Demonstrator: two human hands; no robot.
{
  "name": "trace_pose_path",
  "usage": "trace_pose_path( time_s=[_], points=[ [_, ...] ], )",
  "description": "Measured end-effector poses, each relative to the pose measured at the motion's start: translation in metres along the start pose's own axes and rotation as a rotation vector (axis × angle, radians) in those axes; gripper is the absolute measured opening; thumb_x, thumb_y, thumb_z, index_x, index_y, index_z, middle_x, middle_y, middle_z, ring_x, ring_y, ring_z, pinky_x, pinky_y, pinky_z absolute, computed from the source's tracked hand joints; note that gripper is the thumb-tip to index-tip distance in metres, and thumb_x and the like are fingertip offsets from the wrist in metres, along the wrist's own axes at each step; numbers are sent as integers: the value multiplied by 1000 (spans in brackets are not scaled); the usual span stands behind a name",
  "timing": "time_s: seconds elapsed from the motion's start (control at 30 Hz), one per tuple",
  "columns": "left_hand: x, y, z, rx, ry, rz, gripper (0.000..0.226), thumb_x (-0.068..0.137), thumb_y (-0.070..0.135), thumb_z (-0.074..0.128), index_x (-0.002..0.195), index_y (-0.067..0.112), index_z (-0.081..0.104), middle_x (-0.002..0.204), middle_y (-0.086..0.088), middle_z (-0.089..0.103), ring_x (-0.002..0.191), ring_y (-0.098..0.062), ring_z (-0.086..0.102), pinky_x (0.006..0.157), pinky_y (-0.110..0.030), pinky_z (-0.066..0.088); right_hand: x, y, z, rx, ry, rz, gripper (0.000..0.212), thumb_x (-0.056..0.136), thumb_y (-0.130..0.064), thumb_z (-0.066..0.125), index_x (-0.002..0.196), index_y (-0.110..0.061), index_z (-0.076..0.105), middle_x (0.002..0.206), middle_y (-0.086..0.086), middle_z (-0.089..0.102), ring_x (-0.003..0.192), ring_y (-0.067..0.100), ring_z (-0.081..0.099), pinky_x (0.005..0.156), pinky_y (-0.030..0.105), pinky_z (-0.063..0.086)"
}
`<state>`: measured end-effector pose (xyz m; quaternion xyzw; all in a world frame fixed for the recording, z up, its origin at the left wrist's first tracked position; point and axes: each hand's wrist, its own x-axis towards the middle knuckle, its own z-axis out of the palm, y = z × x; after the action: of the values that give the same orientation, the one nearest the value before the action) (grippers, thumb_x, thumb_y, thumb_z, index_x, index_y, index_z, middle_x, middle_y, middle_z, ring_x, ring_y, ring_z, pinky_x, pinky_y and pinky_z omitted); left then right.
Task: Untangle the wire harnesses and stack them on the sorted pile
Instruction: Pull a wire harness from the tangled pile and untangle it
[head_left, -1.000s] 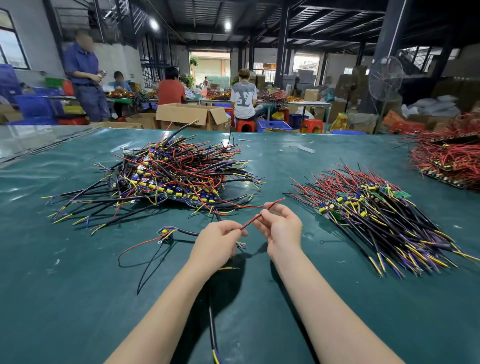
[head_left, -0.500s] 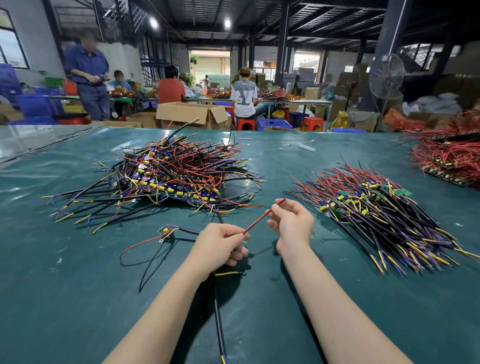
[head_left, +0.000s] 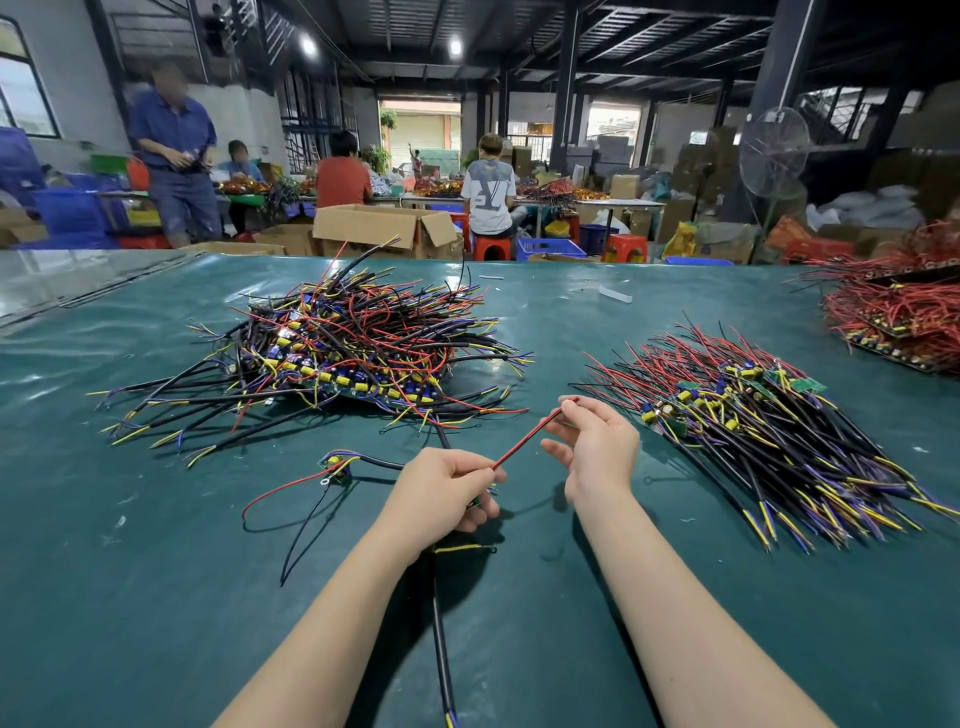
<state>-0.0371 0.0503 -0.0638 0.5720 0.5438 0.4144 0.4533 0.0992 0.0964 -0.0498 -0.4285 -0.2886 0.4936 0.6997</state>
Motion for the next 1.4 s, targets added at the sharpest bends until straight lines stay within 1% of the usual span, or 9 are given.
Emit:
trace_pose_path(
  time_s=[0.17,0.33,0.47,0.63,0.77,0.93,1.07,1.23,1.4],
  points=[
    [0,0,1,2,4,17,26,92,8,50,75,19,66,46,5,59,42,-6,51,47,-17,45,3,-2,-2,41,47,40,27,85,2,47,62,-7,57,37,-4,53,33,6,55,32,12,37],
    [-1,0,2,59,-15,53,26,92,9,50,76,23,66,47,7,60,44,-5,52,48,-17,44,8,-5,-6,66,87,155,27,83,0,46,59,-5,55,32,-2,49,27,5,47,32,11,38],
    [-1,1,3,72,-10,58,27,92,8,49,75,22,64,46,8,59,41,-3,50,44,-14,41,8,-1,-6,121,95,211,26,85,-1,46,61,-5,55,33,-3,50,28,6,49,33,13,42],
    [0,2,2,62,50,46,26,90,7,49,72,20,63,46,8,59,38,-1,47,39,-12,34,8,1,-7,110,12,207,22,89,-4,53,68,-6,59,39,-4,56,35,6,55,38,15,47],
    [0,0,0,71,58,42,25,90,8,50,73,20,64,47,8,59,39,-1,47,39,-11,33,8,3,-6,112,-20,199,18,88,-1,56,71,-6,58,40,-4,58,37,5,58,39,16,48],
    [0,0,3,127,59,48,24,88,8,50,73,20,64,48,7,59,39,-2,48,39,-11,34,11,2,-8,52,36,104,21,87,1,57,68,-9,57,42,-3,58,39,6,57,39,16,48],
    [0,-1,3,148,52,53,24,88,10,51,72,22,64,49,7,60,40,-3,48,40,-11,34,11,2,-8,-66,36,-14,23,85,4,57,67,-9,57,62,6,55,53,13,54,40,17,48],
    [-1,1,4,148,14,65,24,89,11,51,74,22,65,48,8,60,42,-3,49,40,-10,33,11,0,-9,-24,63,-31,26,86,10,54,66,-7,56,61,7,52,42,6,55,42,15,49],
    [-2,1,5,155,19,71,23,89,10,51,75,22,65,49,7,60,42,-3,49,40,-9,33,10,3,-9,-74,53,-101,26,86,9,53,67,-9,56,62,6,52,56,14,53,44,14,49]
  ],
)
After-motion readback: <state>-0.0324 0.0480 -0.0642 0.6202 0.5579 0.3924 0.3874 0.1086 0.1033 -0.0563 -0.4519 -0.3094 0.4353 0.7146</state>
